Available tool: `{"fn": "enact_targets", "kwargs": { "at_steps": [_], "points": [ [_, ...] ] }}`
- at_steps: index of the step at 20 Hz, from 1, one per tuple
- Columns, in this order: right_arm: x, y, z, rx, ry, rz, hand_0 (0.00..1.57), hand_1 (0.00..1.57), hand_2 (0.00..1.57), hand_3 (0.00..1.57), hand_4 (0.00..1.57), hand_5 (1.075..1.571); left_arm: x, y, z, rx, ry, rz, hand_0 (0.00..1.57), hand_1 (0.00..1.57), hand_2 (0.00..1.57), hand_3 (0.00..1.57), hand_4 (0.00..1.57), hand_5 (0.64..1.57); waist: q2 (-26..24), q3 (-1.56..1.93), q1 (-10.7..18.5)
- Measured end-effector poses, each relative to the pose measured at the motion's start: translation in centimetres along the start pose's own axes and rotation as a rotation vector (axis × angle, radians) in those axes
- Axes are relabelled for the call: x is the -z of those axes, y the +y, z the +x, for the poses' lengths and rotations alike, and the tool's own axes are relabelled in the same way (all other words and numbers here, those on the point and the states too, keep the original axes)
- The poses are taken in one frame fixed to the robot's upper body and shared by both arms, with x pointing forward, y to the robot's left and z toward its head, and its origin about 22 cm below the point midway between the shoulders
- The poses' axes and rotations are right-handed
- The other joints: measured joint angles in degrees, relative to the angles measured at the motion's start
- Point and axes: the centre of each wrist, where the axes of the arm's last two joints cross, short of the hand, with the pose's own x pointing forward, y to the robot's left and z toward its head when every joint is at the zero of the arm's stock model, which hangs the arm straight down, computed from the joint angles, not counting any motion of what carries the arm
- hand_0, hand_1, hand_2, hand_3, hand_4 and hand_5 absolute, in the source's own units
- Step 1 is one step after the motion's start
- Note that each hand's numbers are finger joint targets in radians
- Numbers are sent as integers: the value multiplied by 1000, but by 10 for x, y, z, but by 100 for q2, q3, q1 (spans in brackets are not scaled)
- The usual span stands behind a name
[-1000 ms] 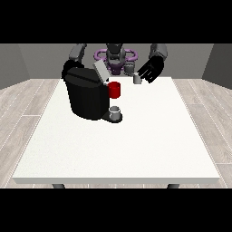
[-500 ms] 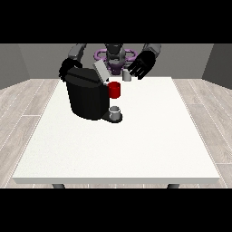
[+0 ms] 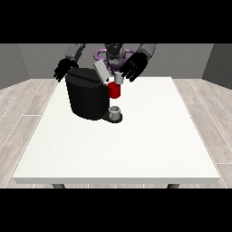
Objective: Insert the coffee pod into the coffee machine and close the lid
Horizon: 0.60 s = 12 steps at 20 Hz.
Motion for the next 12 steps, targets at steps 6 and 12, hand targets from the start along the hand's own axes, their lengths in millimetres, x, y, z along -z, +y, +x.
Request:
{"fn": "enact_targets", "kwargs": {
  "at_steps": [6, 12],
  "points": [
    [0, 4, 4, -3, -16, -4, 0, 0, 0, 0, 517, 1571, 4, 3, 6, 8, 2, -6, 1316, 1316, 1328, 1225, 510, 1571, 107, 0, -54],
    [0, -5, -1, 7, -8, -34, 0, 0, 0, 0, 498, 1571, 6, -3, 10, 7, -23, -26, 1183, 1183, 1251, 1180, 499, 1571, 143, 1, 27]
  ]
}}
